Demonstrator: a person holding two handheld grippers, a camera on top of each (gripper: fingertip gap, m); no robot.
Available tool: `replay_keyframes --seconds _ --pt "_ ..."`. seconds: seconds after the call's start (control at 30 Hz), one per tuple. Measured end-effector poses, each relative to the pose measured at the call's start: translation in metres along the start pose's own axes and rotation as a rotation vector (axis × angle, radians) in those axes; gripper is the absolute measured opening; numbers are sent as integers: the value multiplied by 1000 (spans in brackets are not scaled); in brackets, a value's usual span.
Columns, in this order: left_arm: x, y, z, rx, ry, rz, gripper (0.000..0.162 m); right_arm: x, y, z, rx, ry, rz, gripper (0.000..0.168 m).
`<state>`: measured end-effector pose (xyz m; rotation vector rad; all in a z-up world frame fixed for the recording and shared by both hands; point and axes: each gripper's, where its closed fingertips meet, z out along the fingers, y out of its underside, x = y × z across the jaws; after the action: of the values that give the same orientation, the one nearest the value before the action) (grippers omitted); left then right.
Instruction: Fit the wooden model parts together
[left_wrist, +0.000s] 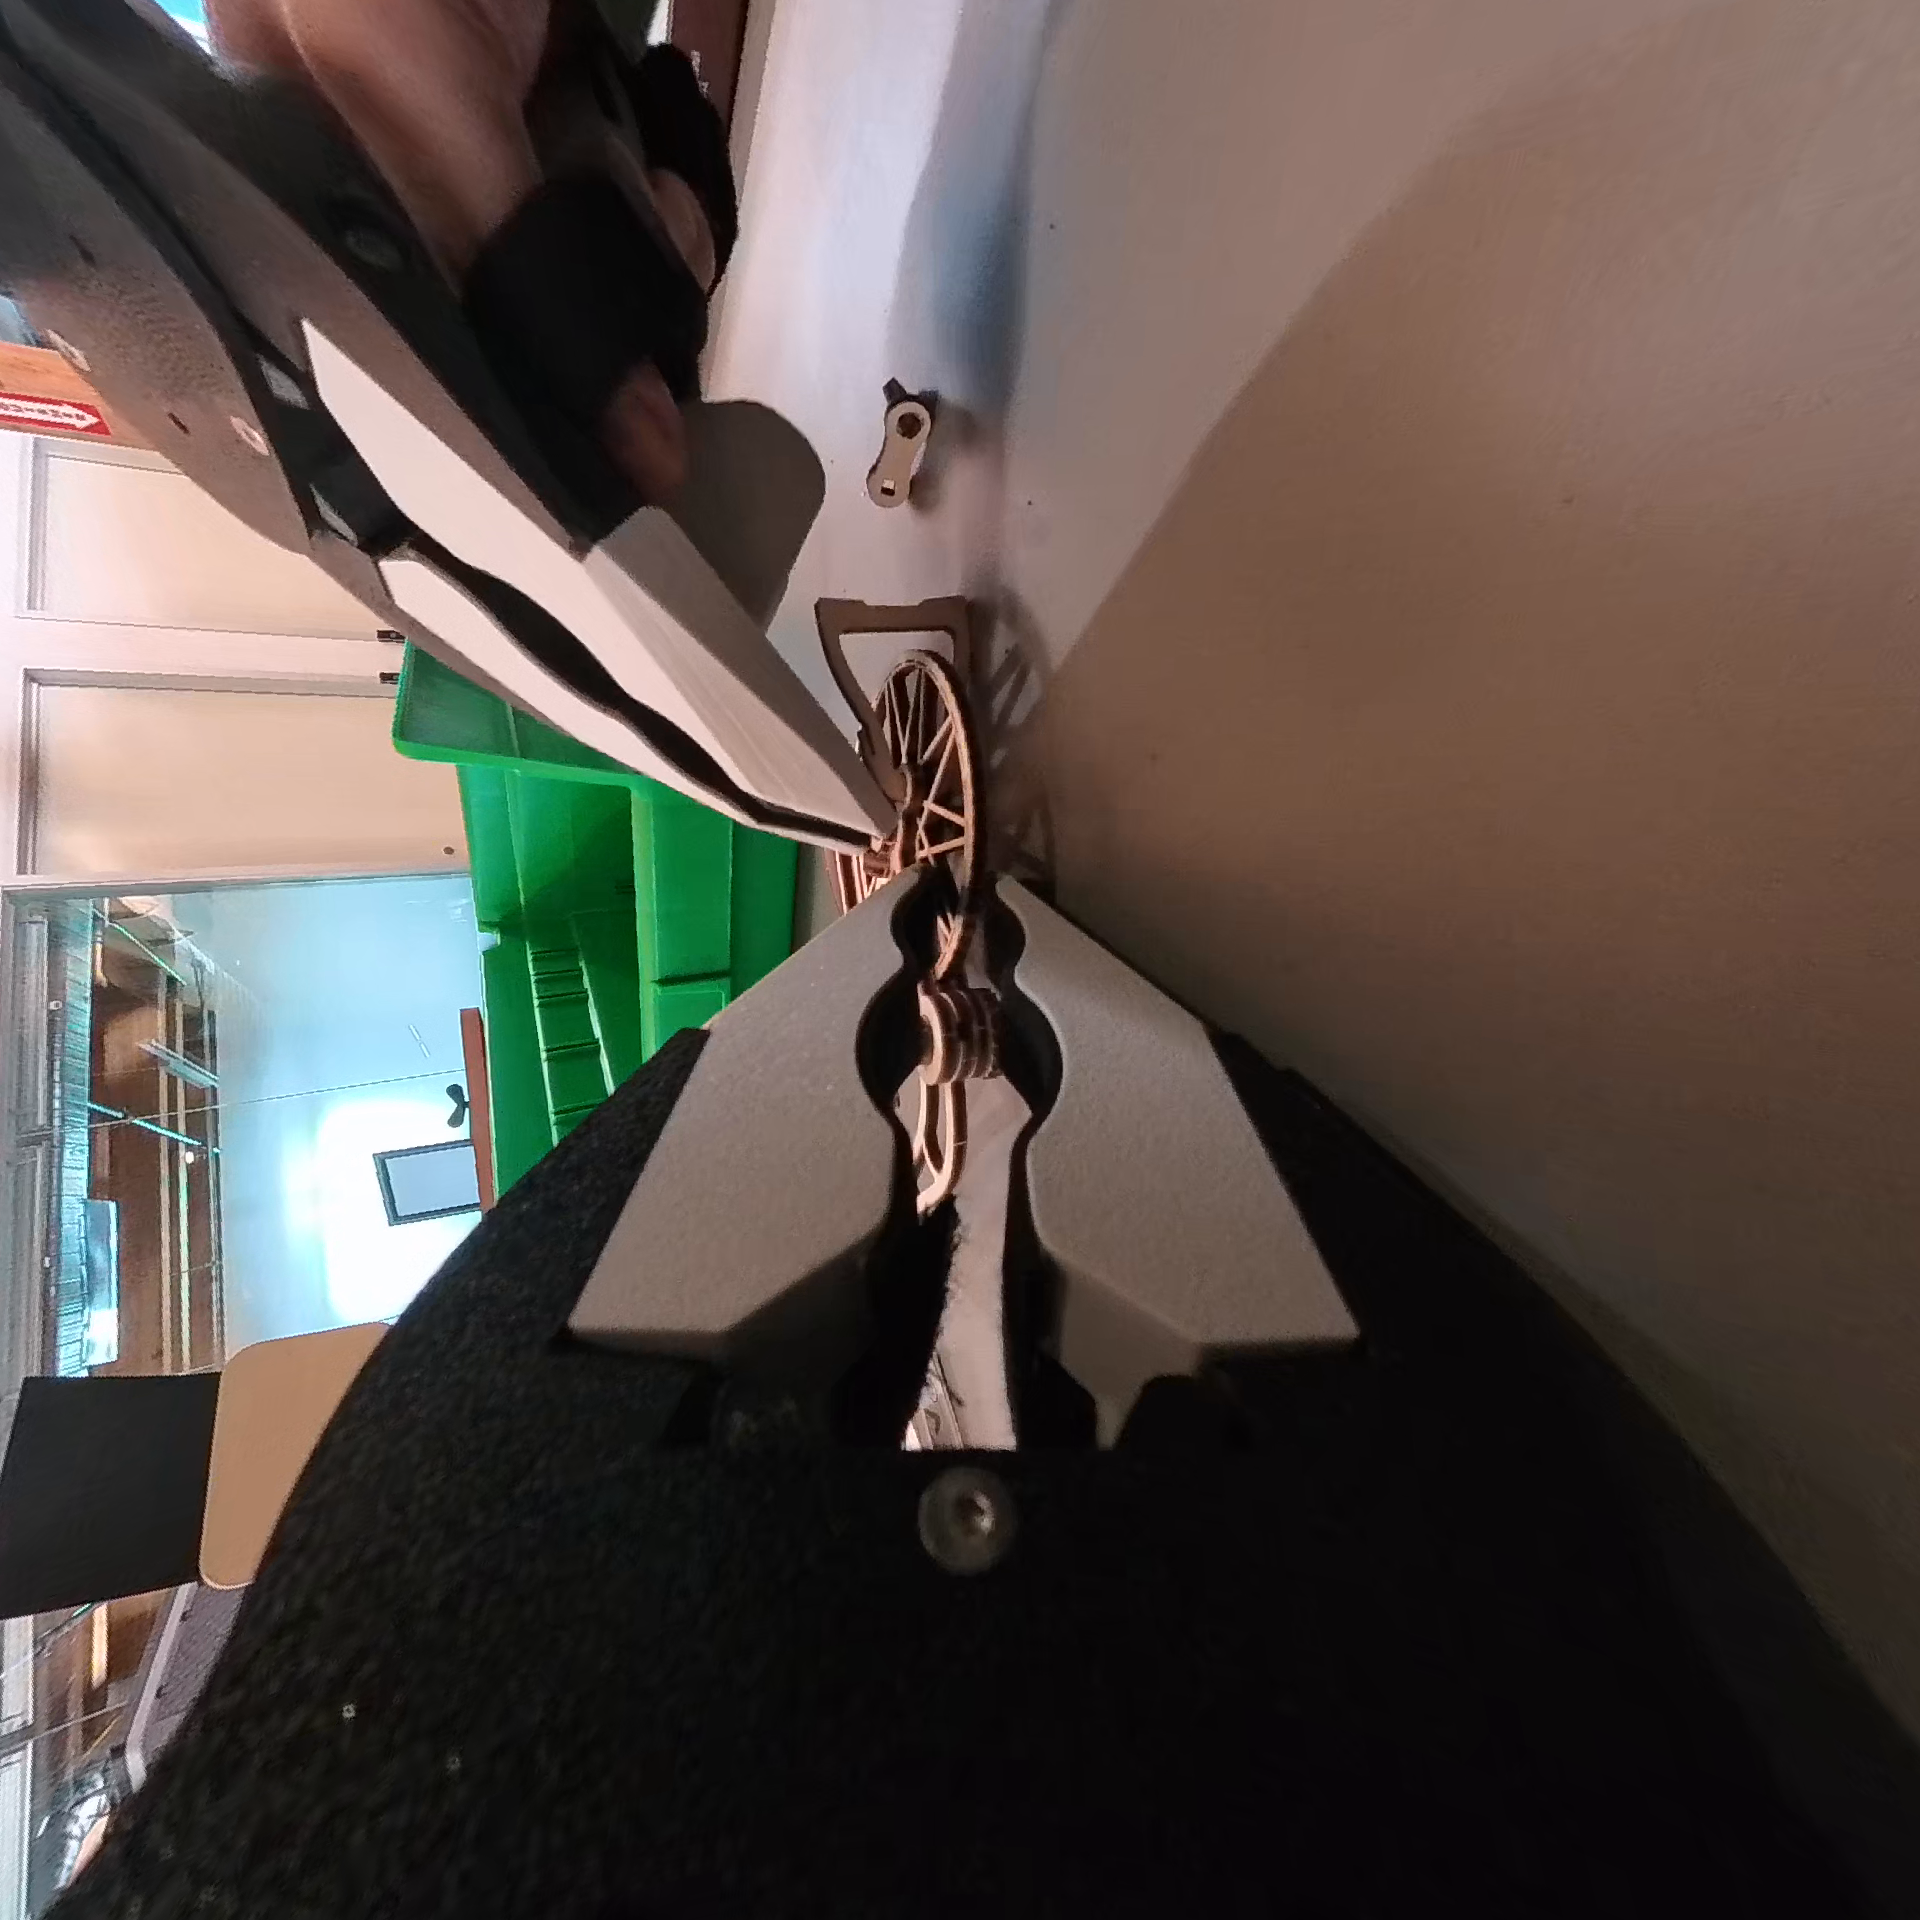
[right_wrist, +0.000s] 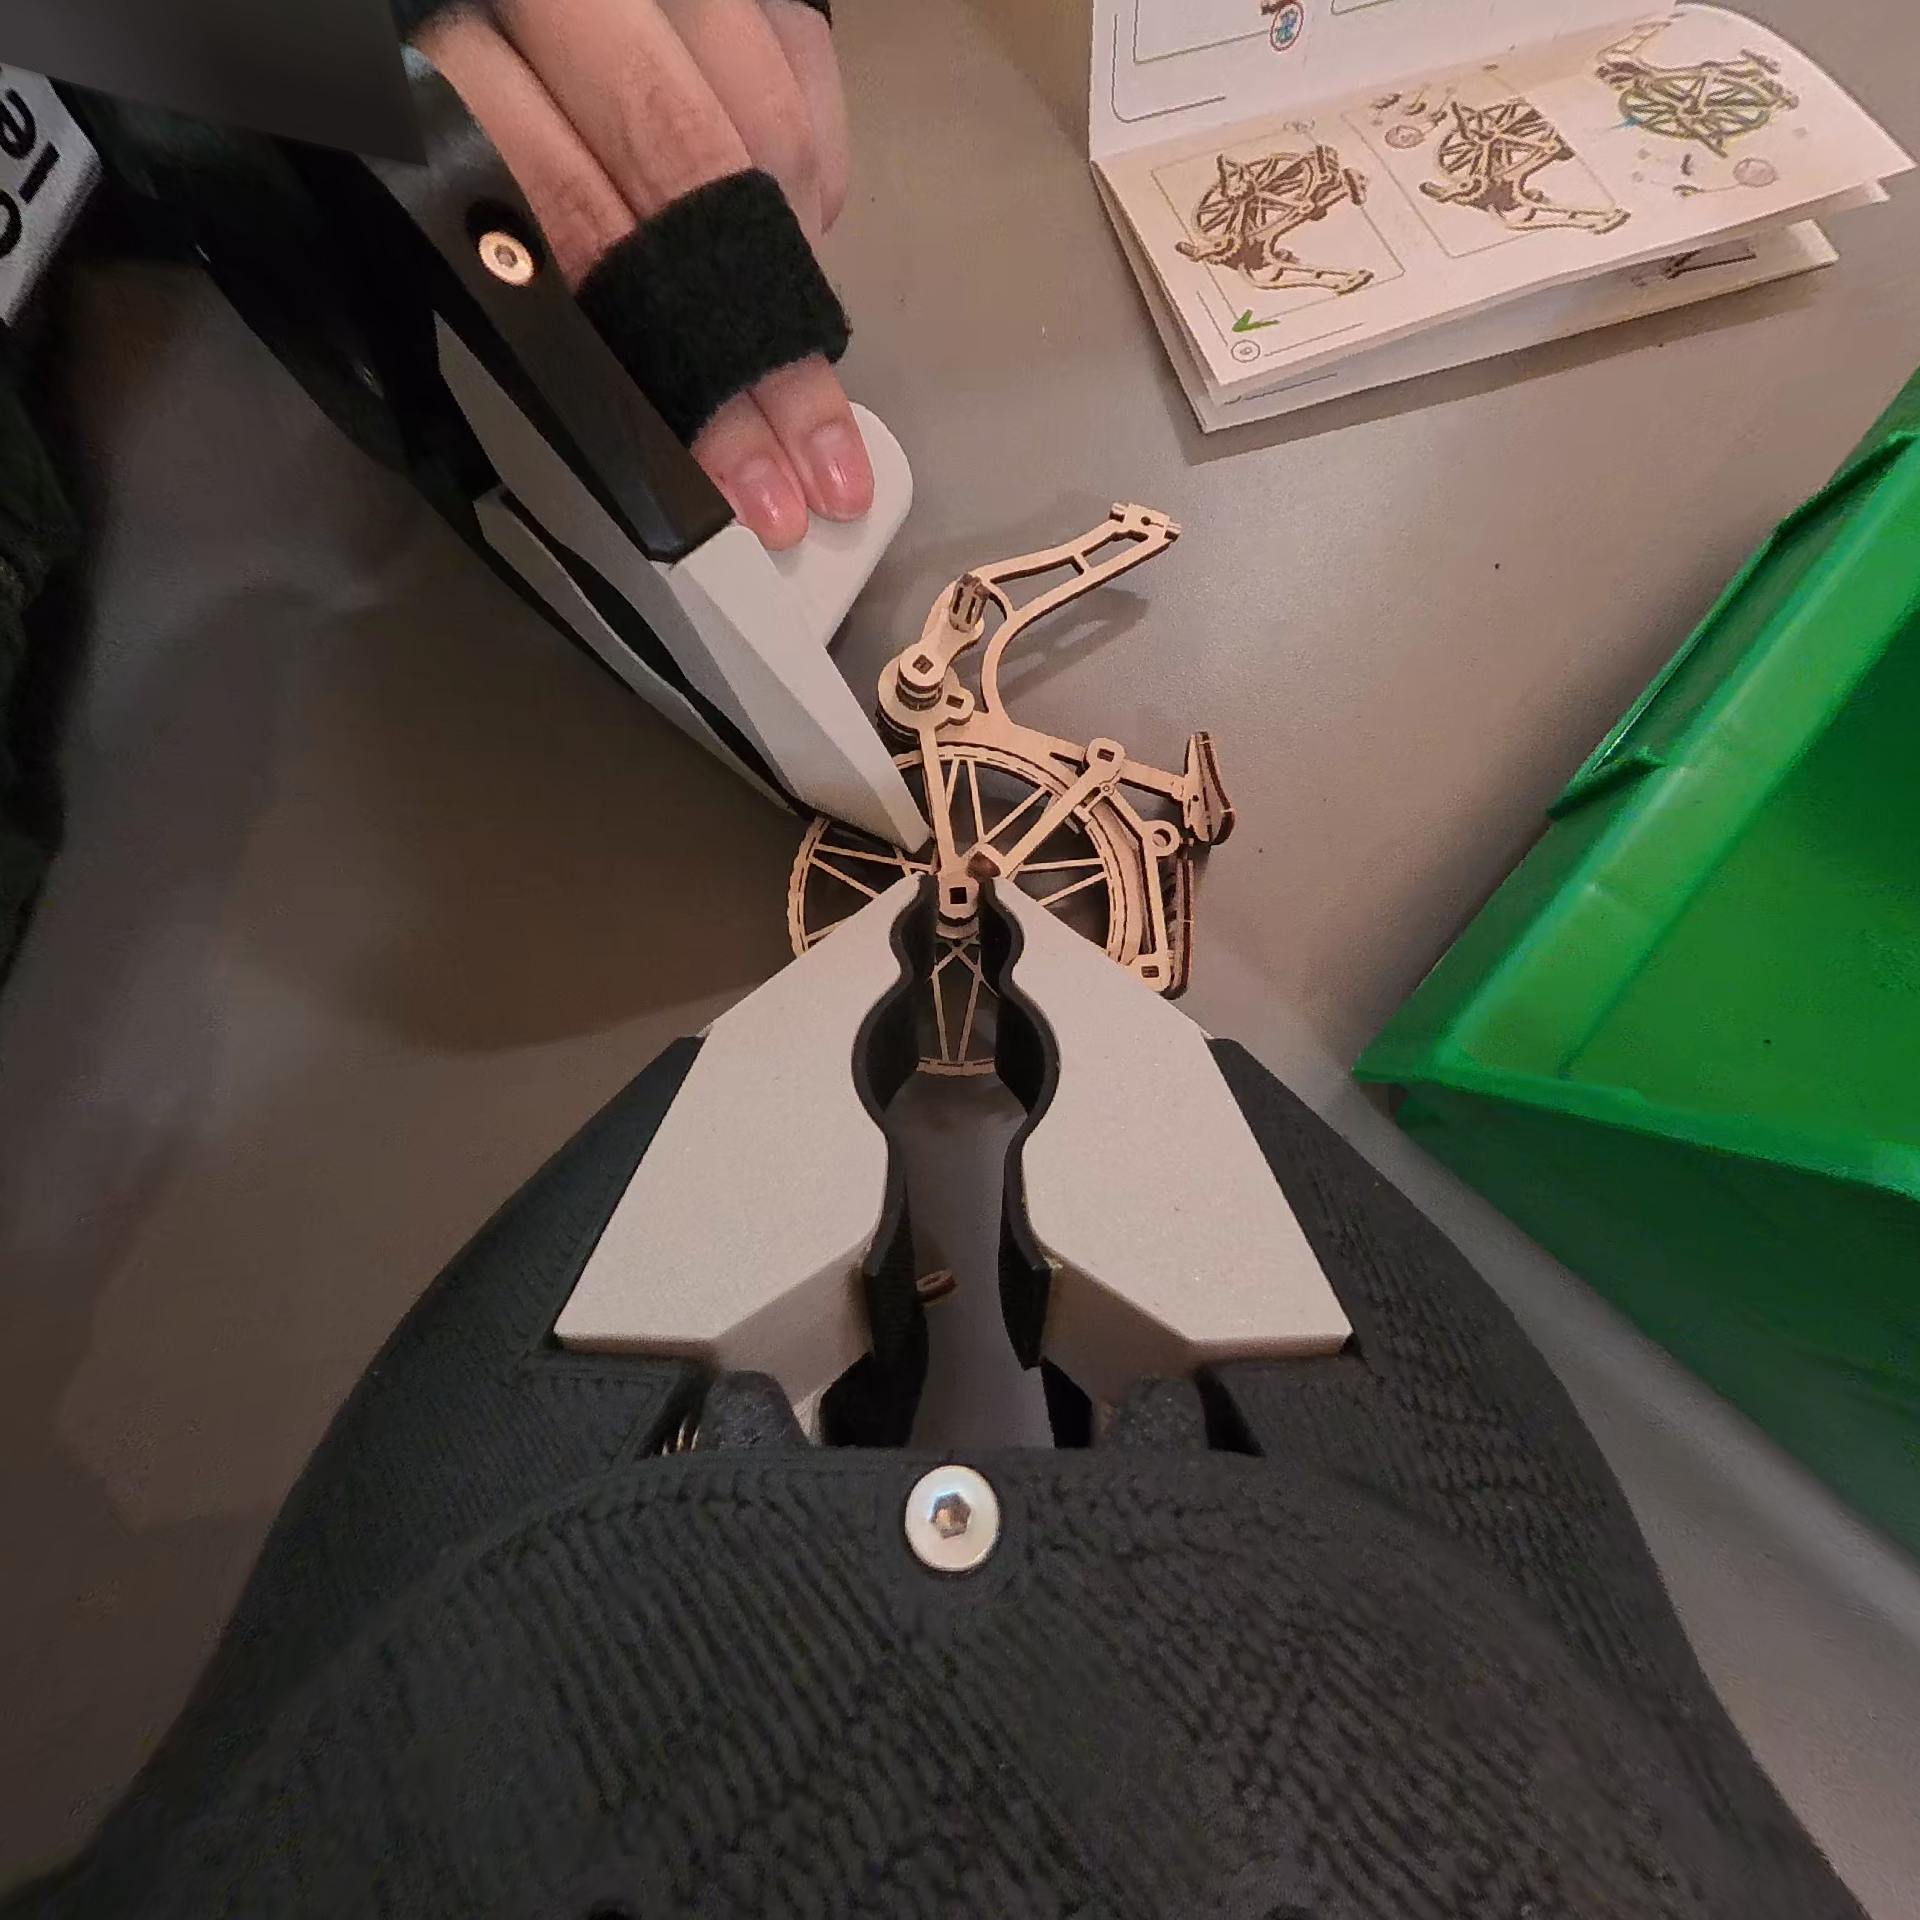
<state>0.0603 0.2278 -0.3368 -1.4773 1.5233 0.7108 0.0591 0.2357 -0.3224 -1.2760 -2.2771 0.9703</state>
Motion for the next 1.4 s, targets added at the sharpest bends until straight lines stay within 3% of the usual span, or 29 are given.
replay_keyframes --seconds 0.47,0.63,1.2,1.4 --pt "1 0 -2 7 -3 -7 5 1 -2 0 55 18 29 7" --pt "1 0 -2 13 -4 -16 5 0 -7 -5 114 -26 77 16" --pt "0 -2 -3 16 -11 -20 5 -7 -3 2 60 -24 22 6" --pt "0 -1 -3 15 -19 -25 5 -4 -4 -1 101 -60 105 2"
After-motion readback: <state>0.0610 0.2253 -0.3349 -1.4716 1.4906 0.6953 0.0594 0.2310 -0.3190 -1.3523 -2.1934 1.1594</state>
